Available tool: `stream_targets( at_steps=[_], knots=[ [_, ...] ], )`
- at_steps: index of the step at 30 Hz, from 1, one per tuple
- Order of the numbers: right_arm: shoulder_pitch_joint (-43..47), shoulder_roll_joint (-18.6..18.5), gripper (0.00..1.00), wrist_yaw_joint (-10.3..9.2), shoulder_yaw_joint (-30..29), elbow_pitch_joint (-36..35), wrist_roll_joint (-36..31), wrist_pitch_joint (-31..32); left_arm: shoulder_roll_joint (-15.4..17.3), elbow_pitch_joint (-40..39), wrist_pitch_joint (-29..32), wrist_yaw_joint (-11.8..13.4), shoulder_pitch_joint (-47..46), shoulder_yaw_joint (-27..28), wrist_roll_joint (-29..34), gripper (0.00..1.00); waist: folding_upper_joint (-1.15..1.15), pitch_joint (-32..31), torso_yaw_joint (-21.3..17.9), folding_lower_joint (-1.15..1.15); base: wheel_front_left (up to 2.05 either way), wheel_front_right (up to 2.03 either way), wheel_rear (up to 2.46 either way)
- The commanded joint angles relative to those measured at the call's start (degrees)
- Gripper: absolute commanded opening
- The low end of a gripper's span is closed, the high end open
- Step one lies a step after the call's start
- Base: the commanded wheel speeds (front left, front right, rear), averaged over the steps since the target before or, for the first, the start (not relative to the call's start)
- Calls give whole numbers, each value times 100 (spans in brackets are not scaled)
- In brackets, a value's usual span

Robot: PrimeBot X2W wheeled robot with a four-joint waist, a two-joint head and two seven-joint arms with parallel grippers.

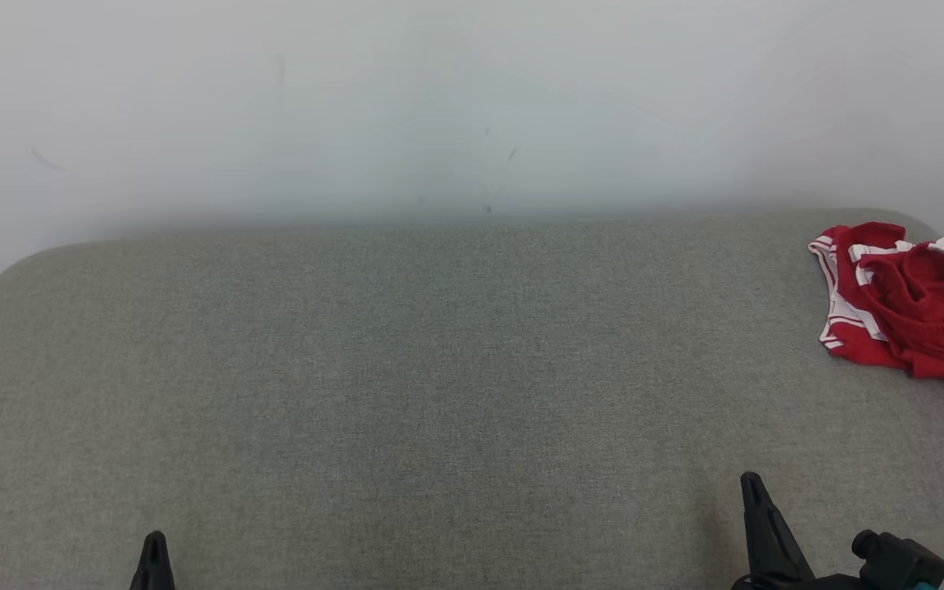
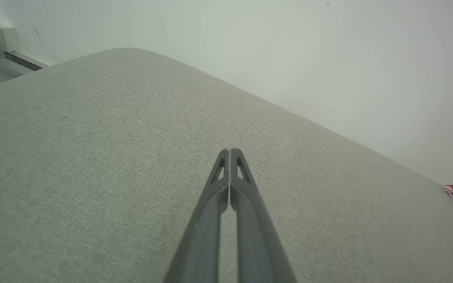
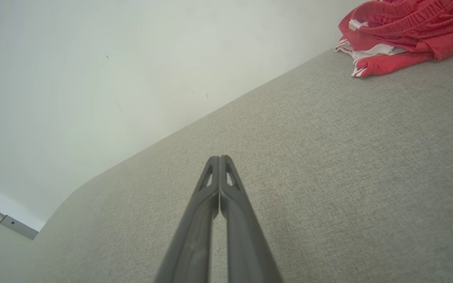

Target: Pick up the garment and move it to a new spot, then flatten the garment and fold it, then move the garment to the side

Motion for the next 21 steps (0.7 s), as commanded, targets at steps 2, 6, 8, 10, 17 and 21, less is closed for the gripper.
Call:
stream_targets(
  at_steps=[2, 6, 8, 10, 17, 21],
  knots=[
    [-167, 13, 0, -2, -42, -62, 341, 65, 7, -64, 79, -28, -179, 11, -350, 0, 0, 4, 3, 0, 0, 0, 0],
    [-218, 21, 0, -2, -70, -47, 700, 156, 1, -52, 169, -42, -231, 12, -726, 0, 0, 11, 7, 0, 0, 0, 0],
    [-253, 27, 0, -3, -92, -37, 959, 220, -3, -42, 236, -48, -271, 14, -994, 0, 0, 16, 10, 0, 0, 0, 0],
    [-277, 31, 0, -3, -106, -30, 1125, 263, -5, -35, 282, -54, -299, 16, -1174, 0, 0, 20, 13, 0, 0, 0, 0],
    [-354, 45, 0, -3, -154, -7, 1681, 407, -15, -12, 427, -78, -384, 22, -1753, 0, 0, 32, 20, 0, 0, 0, 0],
    [-398, 55, 0, -4, -180, 6, 1982, 486, -20, 1, 505, -92, -433, 26, -2062, 0, 0, 38, 25, 0, 0, 0, 0]
  ],
)
